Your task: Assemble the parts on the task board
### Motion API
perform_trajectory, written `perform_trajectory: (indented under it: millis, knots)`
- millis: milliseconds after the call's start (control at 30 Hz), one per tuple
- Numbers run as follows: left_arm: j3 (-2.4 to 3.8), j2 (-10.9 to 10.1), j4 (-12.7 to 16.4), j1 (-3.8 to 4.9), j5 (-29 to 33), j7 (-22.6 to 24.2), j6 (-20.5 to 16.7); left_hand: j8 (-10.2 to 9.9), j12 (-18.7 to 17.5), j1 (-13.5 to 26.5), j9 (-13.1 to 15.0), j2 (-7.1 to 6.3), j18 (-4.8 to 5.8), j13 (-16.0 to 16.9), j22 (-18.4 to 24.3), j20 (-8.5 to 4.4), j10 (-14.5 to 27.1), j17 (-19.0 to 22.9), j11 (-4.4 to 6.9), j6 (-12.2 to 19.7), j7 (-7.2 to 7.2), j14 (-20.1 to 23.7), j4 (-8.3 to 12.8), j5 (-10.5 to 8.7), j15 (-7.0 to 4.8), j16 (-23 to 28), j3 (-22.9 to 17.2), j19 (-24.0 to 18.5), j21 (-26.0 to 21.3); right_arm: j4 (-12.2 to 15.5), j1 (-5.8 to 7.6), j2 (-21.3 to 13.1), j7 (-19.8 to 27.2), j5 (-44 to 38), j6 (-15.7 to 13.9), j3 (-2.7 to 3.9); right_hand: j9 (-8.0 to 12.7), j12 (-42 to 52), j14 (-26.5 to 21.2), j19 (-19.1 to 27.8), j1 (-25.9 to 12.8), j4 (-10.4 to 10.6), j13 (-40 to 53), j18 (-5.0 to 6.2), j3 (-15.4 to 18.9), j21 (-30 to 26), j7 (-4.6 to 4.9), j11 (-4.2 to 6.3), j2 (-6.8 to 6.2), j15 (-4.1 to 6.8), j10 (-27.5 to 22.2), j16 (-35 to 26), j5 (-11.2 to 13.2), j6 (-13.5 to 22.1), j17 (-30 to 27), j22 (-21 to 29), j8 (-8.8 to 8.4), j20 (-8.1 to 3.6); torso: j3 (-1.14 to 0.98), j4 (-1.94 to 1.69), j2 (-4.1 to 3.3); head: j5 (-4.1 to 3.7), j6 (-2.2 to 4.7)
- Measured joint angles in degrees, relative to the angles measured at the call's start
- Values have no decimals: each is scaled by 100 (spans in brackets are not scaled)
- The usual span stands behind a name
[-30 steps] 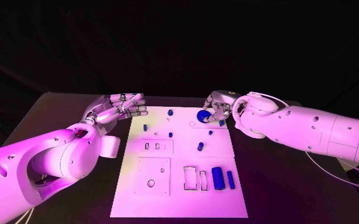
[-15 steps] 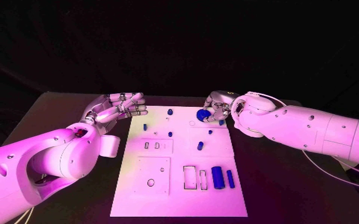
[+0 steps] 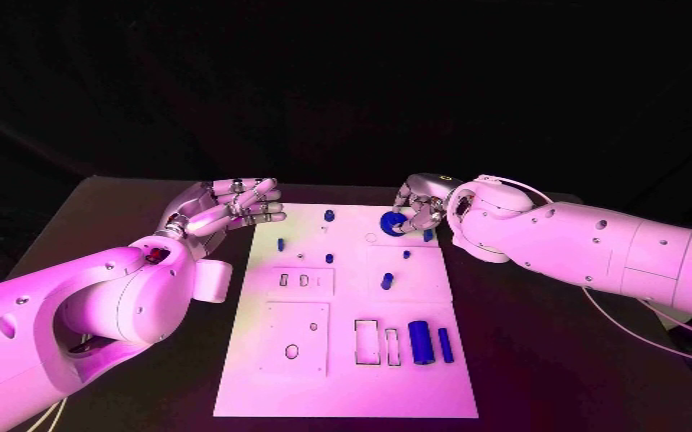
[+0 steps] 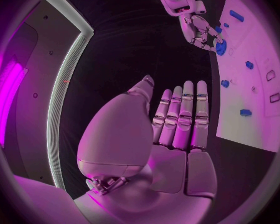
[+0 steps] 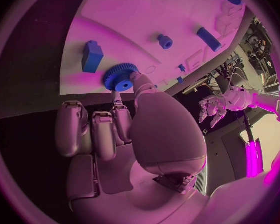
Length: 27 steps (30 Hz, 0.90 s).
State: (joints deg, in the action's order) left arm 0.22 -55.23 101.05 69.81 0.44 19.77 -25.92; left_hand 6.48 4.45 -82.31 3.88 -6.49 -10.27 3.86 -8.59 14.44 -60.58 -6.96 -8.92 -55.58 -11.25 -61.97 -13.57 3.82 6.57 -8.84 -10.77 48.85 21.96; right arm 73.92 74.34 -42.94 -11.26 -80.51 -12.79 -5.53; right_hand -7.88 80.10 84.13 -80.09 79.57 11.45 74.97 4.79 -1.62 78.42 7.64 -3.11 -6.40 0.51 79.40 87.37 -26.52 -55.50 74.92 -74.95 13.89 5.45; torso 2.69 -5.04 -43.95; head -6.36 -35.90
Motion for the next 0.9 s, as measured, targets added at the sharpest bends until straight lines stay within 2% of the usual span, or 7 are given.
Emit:
perform_trajectory:
  millis: [67, 267, 500, 733, 900]
  knots:
    - [0, -1, 8, 0, 0, -3, 0, 0, 0, 0, 0, 0, 0, 0, 0, 0, 0, 0, 0, 0, 0, 0, 0, 0, 0, 21, 0, 0, 0, 0, -2, 1, 9, -4, 0, 1, -4, 35, -6, -7, 23, -31, 0, -83, -31, 23, -3, 19, 22, 6, 19, 0, 1, -58, 0, 0, 0, 7, 1, 0, 0, 0, 0]
    - [0, -3, 13, 0, 0, -10, 0, 0, 0, 0, 0, 0, -1, 0, 0, 0, 0, 1, 0, 0, 0, 0, 15, 0, 0, 22, -15, 0, 0, 15, -13, 4, 15, -93, -14, 5, -45, 59, -13, -27, 38, -29, 0, -85, -78, 46, -62, 61, 37, 30, 61, 21, 16, -156, -1, 0, 49, -13, -1, 0, 0, 3, 3]
    - [0, -8, 8, 0, 0, -18, 1, 0, 0, 0, 0, 0, 0, 0, 0, 0, 0, -6, 0, 0, 0, 0, 15, 0, 0, 22, -15, 0, 0, 114, -43, -9, -11, -299, -104, -2, -79, 87, 1, -47, 45, -37, -1, -85, -86, 72, -49, 81, 43, 43, 81, 21, 49, -186, -1, 1, 51, -33, -3, 0, 0, 4, 14]
    - [0, -6, 0, 0, 0, -23, 2, 0, 0, 0, 0, 0, 0, 0, 0, 0, 0, -6, 0, 0, 0, 0, 15, 0, 0, 22, -15, 0, 0, 500, -85, -91, -105, -607, -325, -25, -77, 87, -19, -71, 43, 21, -1, -85, -138, 111, -57, 81, 41, 63, 81, 42, -35, -194, -1, 1, 49, -57, -3, 1, 0, 13, 35]
    - [0, -5, -16, 0, 0, -25, 3, 0, 0, 0, 0, 0, 0, 0, 0, 0, 0, -5, 0, 0, 0, 0, 15, 0, 0, 22, -15, 0, 0, 875, -38, -87, -233, -891, -588, -13, -76, 92, -2, -114, 20, 62, -2, -85, -166, 141, -42, 111, 18, 80, 111, 65, -172, -238, -2, 2, 37, -78, -3, 2, 3, 21, 51]
